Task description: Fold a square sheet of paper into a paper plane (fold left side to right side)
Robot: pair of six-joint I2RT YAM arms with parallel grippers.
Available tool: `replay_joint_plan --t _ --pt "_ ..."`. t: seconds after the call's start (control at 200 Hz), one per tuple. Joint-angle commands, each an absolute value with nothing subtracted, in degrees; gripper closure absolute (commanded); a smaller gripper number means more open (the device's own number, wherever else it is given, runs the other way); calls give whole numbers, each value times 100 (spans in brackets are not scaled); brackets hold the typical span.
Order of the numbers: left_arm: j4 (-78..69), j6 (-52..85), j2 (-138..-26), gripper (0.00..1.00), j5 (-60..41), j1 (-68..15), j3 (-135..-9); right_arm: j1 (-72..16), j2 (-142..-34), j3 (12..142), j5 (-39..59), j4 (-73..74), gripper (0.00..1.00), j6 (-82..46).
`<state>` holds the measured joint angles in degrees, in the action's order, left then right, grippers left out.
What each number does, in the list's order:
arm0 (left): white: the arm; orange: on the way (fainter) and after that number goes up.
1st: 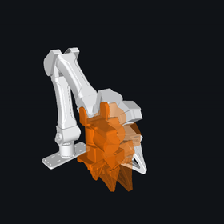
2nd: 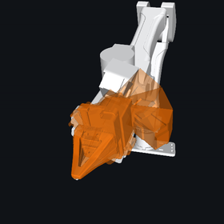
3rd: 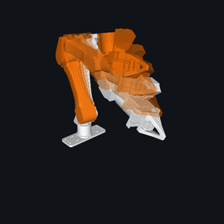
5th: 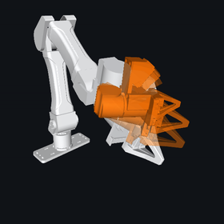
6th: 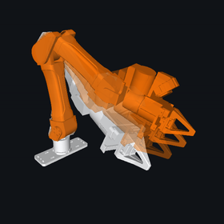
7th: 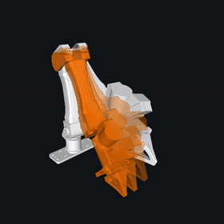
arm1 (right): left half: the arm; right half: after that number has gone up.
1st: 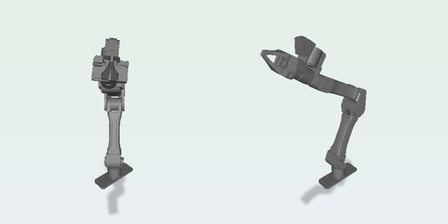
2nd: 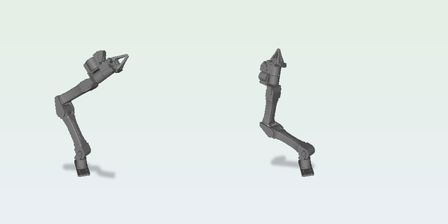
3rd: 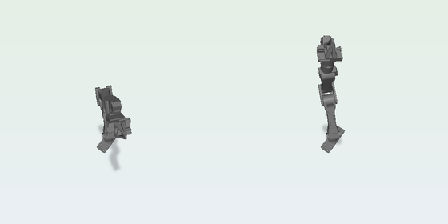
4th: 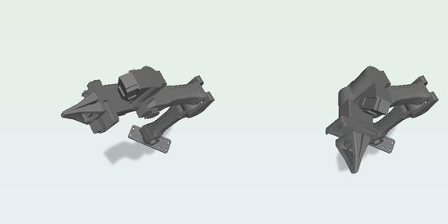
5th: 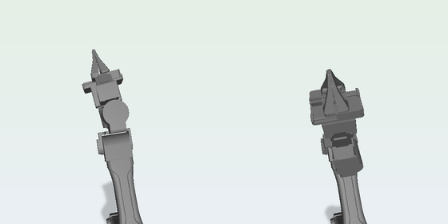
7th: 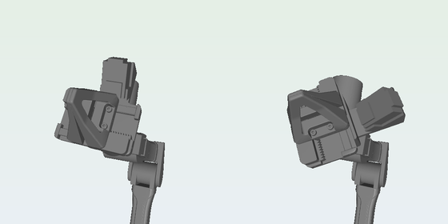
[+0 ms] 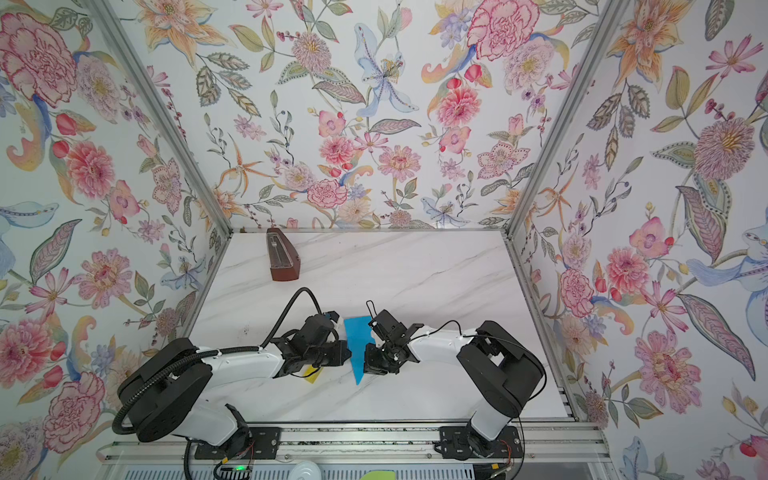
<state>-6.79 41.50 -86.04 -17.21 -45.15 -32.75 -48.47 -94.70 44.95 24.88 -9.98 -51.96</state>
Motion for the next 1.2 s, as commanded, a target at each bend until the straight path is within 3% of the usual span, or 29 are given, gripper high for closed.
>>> replay_joint_plan --t 0.0,0.31,0.515,0.751,1.196 --pt "-905 4122 -8706 100 -1702 -4577 -3233 -4677 -9141 4463 2365 -1178 88 -5198" --pt "-1473 4167 -9185 100 -2099 -4580 -3120 -3658 -8555 3770 2728 -768 68 -5200" --pt "-1856 4150 -9432 100 -2378 -4566 -3072 -2922 -8578 3070 3373 514 66 -5483" --pt "-2130 4140 -9672 100 -2598 -4566 -3024 -2581 -9041 2673 3705 1622 71 -5718" --pt "-2259 4118 -9788 100 -2716 -4526 -2970 -2391 -9258 2680 3677 1722 88 -5563"
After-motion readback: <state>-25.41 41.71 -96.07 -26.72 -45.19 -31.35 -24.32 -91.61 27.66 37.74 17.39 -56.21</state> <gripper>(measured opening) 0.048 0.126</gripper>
